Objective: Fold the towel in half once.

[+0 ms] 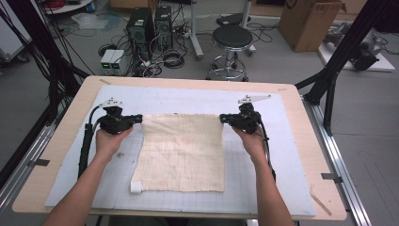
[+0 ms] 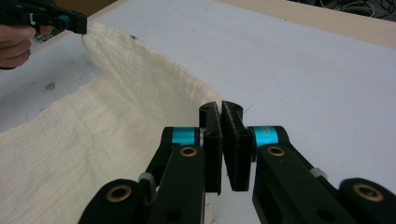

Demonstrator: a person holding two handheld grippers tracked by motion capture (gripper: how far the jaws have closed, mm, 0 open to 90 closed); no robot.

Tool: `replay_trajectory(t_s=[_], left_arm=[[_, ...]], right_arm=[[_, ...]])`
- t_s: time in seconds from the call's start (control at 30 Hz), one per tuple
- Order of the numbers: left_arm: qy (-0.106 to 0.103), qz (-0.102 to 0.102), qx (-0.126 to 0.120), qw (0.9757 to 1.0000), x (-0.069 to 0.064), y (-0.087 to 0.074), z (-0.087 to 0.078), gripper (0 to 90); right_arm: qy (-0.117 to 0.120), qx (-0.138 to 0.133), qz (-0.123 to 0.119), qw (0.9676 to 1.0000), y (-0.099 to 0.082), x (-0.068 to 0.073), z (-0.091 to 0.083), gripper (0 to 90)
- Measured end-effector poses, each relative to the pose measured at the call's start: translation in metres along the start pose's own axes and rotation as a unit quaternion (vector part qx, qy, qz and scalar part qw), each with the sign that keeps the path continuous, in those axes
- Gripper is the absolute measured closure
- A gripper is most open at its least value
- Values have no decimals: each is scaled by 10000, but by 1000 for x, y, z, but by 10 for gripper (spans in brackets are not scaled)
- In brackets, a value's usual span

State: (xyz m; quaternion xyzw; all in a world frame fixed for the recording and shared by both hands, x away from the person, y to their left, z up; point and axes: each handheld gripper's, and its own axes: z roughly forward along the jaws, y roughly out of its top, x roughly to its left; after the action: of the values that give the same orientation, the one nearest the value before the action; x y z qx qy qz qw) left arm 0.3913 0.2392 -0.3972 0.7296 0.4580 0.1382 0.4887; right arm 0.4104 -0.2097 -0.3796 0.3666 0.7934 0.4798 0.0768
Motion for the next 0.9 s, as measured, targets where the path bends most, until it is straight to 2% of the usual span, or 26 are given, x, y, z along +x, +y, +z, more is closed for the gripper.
replay_trajectory(t_s=[0.3,0.6,0.9], left_arm=[[-166,118,-8,9998,-7,-4,-10,882],[-225,233,63,9995,-13,-9,-20,882],[-227,550,104,9982,-27,-14,-31,882]], right_arm=[[116,-43,-45,9999,-10,7,-11,871],[238,-55,-124,9996,-16,15,-19,871],[331,-78,-213,9992,-24,25,-25,871]])
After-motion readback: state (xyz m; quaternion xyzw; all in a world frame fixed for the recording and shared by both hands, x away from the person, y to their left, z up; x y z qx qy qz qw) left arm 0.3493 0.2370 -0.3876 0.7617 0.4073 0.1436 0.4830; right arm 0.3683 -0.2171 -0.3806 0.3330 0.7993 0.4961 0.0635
